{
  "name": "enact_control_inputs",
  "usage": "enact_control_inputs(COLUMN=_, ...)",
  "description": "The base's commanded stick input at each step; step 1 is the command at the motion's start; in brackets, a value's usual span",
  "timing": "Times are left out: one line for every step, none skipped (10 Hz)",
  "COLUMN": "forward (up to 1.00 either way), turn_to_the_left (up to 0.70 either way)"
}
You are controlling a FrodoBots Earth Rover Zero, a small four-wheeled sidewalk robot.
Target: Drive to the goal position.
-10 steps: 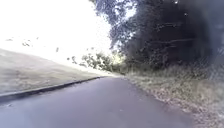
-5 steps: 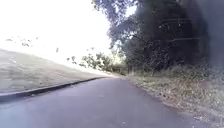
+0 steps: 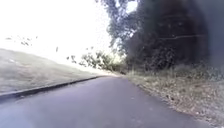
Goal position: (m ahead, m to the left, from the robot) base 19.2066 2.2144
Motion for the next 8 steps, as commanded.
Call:
enact_control_inputs(forward=0.7, turn_to_the_left=0.0)
enact_control_inputs(forward=0.7, turn_to_the_left=0.0)
enact_control_inputs(forward=0.7, turn_to_the_left=0.0)
enact_control_inputs(forward=0.7, turn_to_the_left=0.0)
enact_control_inputs(forward=0.7, turn_to_the_left=0.0)
enact_control_inputs(forward=0.7, turn_to_the_left=0.0)
enact_control_inputs(forward=0.7, turn_to_the_left=0.0)
enact_control_inputs(forward=0.7, turn_to_the_left=0.0)
